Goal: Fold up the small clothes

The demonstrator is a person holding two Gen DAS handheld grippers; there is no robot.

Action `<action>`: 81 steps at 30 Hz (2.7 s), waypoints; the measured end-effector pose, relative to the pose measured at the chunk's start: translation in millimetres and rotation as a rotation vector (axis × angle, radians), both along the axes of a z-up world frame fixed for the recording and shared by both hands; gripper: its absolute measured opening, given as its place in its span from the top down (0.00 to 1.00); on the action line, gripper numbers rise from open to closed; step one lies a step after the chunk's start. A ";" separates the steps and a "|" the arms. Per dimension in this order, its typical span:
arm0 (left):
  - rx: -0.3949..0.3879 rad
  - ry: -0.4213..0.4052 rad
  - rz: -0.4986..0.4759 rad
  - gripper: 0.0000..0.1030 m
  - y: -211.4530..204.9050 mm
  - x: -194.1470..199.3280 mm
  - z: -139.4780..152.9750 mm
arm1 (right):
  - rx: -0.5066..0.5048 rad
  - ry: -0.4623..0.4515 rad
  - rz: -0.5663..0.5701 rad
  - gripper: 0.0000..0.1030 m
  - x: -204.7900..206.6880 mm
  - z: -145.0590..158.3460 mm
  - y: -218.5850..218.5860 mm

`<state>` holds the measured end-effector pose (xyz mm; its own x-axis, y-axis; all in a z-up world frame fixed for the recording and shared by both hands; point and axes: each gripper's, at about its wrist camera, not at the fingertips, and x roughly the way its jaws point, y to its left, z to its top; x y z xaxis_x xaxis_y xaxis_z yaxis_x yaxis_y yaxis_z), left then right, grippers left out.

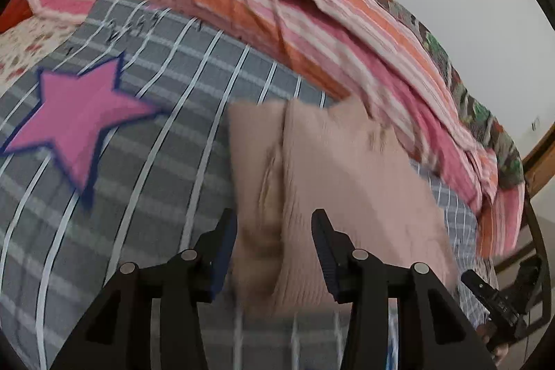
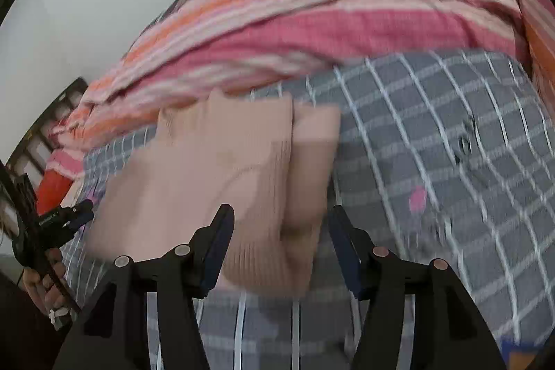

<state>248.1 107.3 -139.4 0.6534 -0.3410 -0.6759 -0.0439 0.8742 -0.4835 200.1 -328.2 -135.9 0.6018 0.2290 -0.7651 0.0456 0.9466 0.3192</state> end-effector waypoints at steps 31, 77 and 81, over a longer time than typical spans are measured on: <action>-0.208 -0.007 0.022 0.91 -7.2 -45.4 -11.4 | 0.281 0.047 -0.135 0.86 -19.5 -17.6 2.7; 0.164 -0.031 -0.099 0.94 -24.2 18.0 5.4 | -0.088 0.087 0.094 0.95 34.3 -25.2 29.0; 0.200 -0.003 -0.084 0.94 -23.4 21.0 0.1 | -0.033 0.094 0.047 0.95 39.1 -35.1 16.0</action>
